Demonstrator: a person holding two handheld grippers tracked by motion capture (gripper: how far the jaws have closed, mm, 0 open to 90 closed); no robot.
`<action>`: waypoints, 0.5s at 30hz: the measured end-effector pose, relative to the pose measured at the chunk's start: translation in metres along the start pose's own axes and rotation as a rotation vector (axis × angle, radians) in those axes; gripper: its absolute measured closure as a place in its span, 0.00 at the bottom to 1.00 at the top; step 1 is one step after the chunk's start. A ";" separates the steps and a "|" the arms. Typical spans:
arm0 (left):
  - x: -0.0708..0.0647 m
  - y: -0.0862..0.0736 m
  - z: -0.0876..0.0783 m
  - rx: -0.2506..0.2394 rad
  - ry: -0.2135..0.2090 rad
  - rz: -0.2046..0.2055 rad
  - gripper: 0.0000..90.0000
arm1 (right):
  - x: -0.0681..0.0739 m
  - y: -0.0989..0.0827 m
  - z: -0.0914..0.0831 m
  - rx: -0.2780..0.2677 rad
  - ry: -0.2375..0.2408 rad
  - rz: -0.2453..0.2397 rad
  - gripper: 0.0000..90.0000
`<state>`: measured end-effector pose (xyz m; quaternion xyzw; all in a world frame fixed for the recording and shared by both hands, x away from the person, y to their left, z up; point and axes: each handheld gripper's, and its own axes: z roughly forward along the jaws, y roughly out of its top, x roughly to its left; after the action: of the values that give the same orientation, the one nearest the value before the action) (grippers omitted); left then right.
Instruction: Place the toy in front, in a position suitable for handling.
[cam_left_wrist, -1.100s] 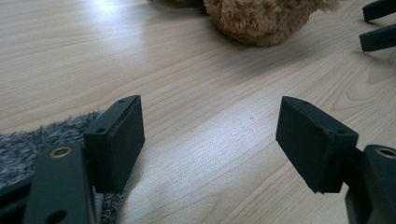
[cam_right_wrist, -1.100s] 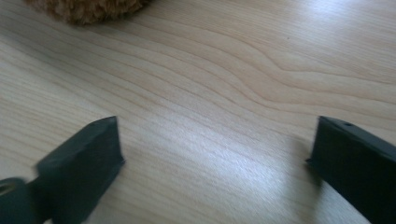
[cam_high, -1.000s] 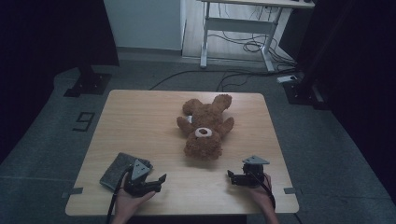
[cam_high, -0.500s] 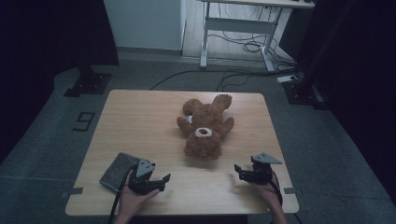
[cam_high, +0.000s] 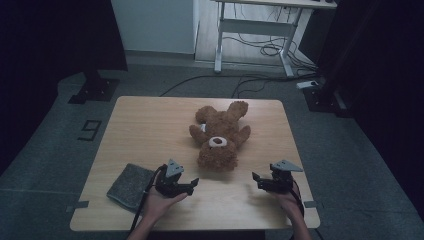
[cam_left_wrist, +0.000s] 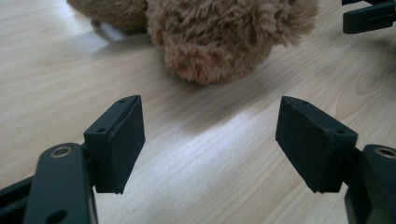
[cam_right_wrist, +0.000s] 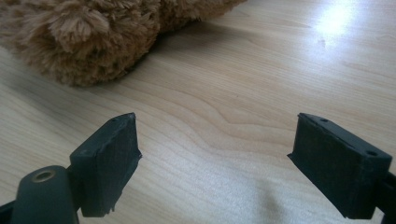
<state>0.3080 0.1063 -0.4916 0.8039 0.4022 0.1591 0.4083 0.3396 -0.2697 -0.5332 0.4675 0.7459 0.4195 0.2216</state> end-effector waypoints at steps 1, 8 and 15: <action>0.000 0.002 0.001 0.000 0.005 0.009 0.26 | 0.000 0.001 0.000 0.001 -0.001 0.001 0.16; 0.002 0.007 0.008 -0.004 0.019 0.015 0.27 | 0.003 0.008 0.004 -0.006 0.011 0.008 0.17; 0.006 0.013 0.012 -0.026 0.015 0.020 0.27 | 0.012 0.019 0.014 0.004 0.027 -0.017 0.17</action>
<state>0.3256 0.0999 -0.4895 0.8014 0.3948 0.1744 0.4141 0.3537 -0.2489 -0.5243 0.4560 0.7534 0.4226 0.2142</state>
